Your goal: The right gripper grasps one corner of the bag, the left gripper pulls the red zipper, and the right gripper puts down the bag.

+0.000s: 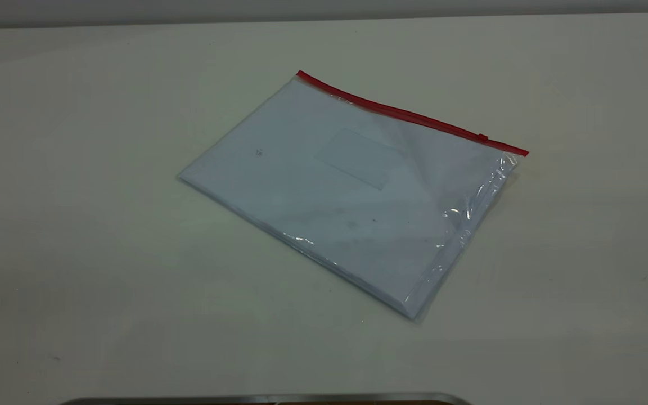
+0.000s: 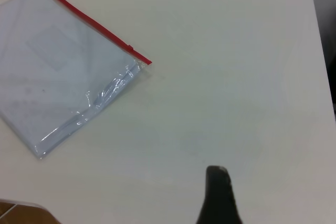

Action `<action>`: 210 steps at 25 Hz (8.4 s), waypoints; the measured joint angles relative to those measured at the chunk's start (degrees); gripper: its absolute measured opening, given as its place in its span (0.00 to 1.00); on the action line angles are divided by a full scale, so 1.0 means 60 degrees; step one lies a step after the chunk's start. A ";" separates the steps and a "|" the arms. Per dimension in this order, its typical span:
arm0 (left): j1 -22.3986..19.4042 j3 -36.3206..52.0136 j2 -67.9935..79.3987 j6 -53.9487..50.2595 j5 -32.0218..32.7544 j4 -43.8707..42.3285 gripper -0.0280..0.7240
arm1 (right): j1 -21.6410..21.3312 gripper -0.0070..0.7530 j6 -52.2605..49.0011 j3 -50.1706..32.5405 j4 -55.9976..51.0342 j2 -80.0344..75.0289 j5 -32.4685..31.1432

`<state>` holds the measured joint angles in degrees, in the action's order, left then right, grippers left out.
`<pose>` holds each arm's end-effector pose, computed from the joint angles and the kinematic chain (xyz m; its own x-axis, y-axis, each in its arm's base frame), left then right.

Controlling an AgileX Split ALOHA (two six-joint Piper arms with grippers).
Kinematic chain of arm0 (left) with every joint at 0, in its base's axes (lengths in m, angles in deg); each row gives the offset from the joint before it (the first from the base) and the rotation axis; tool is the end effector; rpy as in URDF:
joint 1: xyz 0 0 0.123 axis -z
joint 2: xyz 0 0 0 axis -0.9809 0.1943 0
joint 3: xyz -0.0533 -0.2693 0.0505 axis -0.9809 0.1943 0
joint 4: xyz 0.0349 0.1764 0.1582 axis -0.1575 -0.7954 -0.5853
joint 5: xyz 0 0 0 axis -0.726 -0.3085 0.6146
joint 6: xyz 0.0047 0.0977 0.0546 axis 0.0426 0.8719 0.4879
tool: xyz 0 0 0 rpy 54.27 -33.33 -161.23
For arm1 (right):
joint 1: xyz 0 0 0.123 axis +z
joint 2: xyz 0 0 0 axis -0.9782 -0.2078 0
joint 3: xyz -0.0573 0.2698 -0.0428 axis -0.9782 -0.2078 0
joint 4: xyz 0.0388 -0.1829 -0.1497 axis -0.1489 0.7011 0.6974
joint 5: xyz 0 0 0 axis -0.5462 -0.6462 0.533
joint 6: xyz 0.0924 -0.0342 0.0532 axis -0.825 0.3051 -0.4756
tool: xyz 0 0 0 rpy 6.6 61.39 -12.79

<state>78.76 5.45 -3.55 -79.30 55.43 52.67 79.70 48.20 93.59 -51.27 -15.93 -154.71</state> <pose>0.0035 -0.0060 0.2506 -0.5137 0.0611 -0.8558 0.0769 0.9967 0.0250 0.0043 0.0058 0.2497 -0.5122 -0.1188 -0.8506 -0.1267 0.9900 -0.0620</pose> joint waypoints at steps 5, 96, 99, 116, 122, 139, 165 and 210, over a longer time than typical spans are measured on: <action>0.0000 0.0000 0.0000 0.0000 0.0000 0.0000 0.82 | 0.0000 0.79 0.0000 0.0000 0.0000 0.0000 0.0000; 0.0000 -0.8450 1.7651 0.6153 -0.4306 0.4112 0.82 | -0.1176 0.79 1.3399 0.5467 -1.2839 -2.2456 0.4666; 0.0000 -0.8450 1.7651 0.6153 -0.4276 0.4282 0.82 | -0.1154 0.79 1.4303 0.5474 -1.3840 -2.2977 0.4537; 0.0000 -0.8450 1.7653 0.6153 -0.4204 0.4494 0.82 | -0.1146 0.67 1.6815 0.5547 -1.6565 -2.4386 0.2394; 0.0000 -0.8450 1.7773 0.6161 -0.4234 0.4494 0.82 | -0.1146 0.18 1.7063 0.5615 -1.6598 -2.4396 0.1692; 0.1932 -0.9468 2.0092 0.8168 -0.5010 0.4584 0.82 | 0.0051 0.05 1.5116 1.0660 -1.1075 -2.4479 0.1649; 0.3652 -1.0658 2.2414 1.3600 -0.5285 0.8102 0.82 | 0.2020 0.05 1.5828 1.1798 -1.0675 -2.4490 0.1363; 0.3623 -1.0719 2.2559 1.3267 -0.5514 0.7930 0.10 | 0.1267 0.05 1.5376 1.1815 -1.0838 -2.4490 0.0830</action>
<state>100.49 -58.86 131.80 0.31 22.35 100.25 87.31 140.46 164.48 -116.30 -162.87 -149.73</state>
